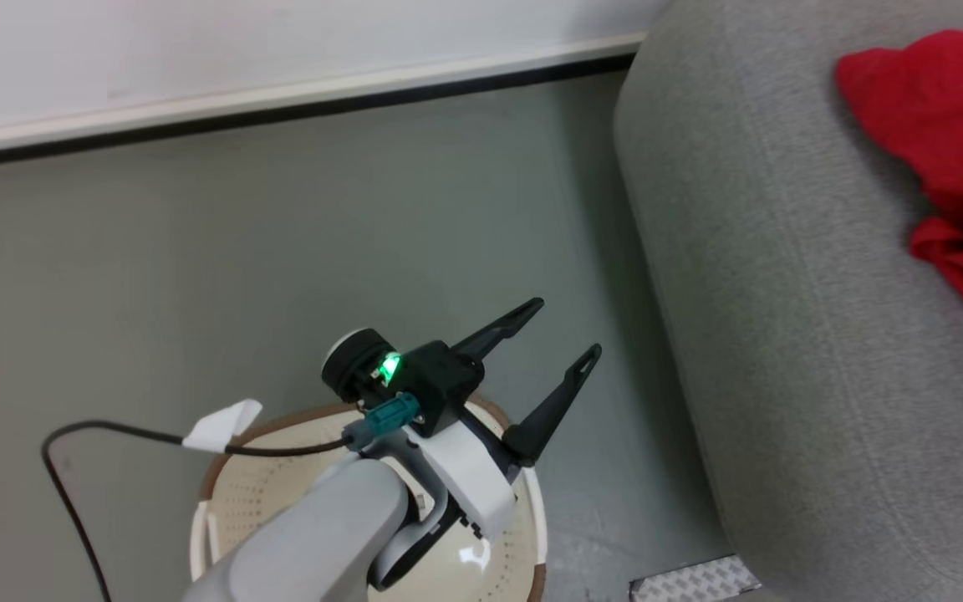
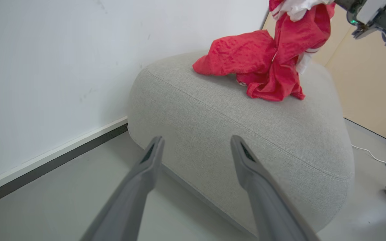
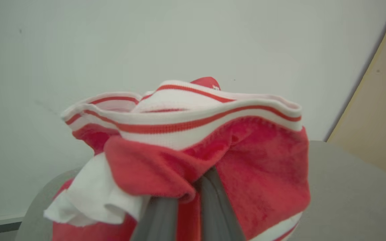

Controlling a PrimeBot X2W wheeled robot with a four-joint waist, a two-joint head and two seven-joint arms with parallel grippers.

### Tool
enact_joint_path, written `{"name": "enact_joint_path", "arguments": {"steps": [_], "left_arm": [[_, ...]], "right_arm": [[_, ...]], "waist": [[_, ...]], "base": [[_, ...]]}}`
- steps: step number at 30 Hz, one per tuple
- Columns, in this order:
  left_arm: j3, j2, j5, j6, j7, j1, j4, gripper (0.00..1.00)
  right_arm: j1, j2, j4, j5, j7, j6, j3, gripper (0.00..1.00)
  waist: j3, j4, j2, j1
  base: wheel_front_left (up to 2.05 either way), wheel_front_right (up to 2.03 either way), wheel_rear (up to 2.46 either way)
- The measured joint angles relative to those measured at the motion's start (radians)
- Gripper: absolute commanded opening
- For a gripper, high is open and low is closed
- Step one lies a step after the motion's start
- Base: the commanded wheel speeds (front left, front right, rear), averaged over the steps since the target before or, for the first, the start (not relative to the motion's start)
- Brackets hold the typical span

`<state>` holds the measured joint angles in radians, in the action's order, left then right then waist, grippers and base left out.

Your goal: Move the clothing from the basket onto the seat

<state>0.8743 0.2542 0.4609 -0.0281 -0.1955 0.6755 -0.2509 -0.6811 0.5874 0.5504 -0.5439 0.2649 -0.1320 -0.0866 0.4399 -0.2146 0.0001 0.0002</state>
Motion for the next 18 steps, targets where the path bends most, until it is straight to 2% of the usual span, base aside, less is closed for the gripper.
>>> {"name": "enact_joint_path", "arguments": {"steps": [8,18], "left_arm": [[-0.005,-0.004,0.000,0.002,-0.017,0.013,-0.013,1.00],[-0.010,-0.024,0.006,0.003,-0.035,0.022,-0.041,1.00]], "right_arm": [[-0.059,0.014,0.217,-0.070,-0.138,0.000,0.107,0.00],[-0.123,0.070,0.331,-0.149,-0.349,0.000,0.251,0.00]], "waist": [[0.053,0.056,-0.0001,0.0000],[0.053,0.073,-0.0001,0.0000]], "base": [[0.00,0.00,0.00],[0.00,0.00,0.00]]}}
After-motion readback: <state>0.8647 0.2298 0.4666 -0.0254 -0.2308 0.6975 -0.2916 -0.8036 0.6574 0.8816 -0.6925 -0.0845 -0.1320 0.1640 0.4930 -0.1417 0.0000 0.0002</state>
